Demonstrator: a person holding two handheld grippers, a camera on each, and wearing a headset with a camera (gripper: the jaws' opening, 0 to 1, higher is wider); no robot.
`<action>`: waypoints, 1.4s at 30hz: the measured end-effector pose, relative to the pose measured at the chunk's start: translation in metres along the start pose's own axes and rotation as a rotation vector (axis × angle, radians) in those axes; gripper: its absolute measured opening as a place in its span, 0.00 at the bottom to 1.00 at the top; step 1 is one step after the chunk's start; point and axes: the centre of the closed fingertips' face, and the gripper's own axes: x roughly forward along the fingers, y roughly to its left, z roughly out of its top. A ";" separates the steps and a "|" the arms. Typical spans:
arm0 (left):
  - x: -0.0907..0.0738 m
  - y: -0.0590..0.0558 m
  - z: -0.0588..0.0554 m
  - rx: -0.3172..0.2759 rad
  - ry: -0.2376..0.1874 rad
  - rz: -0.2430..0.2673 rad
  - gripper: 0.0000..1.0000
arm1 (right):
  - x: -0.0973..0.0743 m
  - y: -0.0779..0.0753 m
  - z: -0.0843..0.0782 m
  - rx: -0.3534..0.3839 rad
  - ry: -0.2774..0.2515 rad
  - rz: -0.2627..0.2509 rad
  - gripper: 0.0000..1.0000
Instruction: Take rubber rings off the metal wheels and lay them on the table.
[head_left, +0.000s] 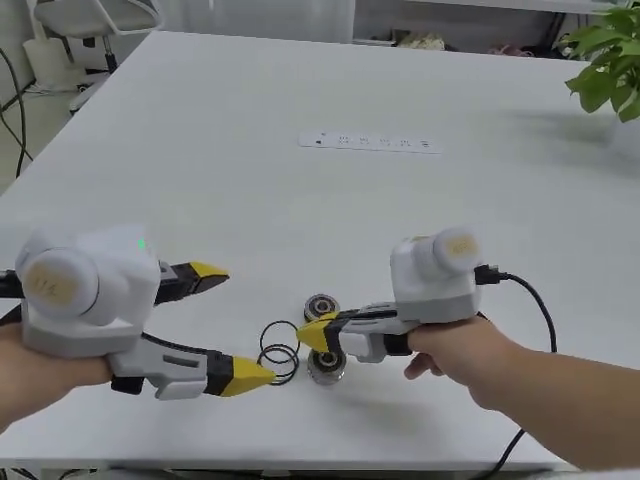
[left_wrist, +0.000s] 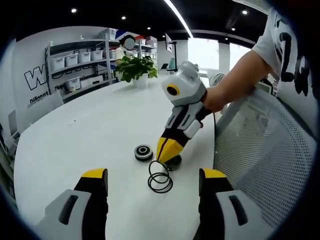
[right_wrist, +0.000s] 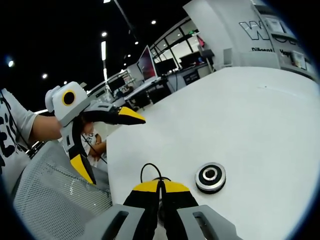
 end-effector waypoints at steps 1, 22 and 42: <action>0.000 0.000 -0.001 0.000 0.002 0.001 0.73 | 0.000 0.001 -0.001 0.002 0.009 0.003 0.00; -0.001 -0.002 -0.008 0.012 0.026 -0.005 0.73 | 0.008 0.007 -0.010 -0.045 0.087 0.008 0.00; -0.005 -0.001 -0.012 0.008 0.035 0.004 0.73 | 0.015 0.003 -0.016 -0.193 0.190 -0.038 0.00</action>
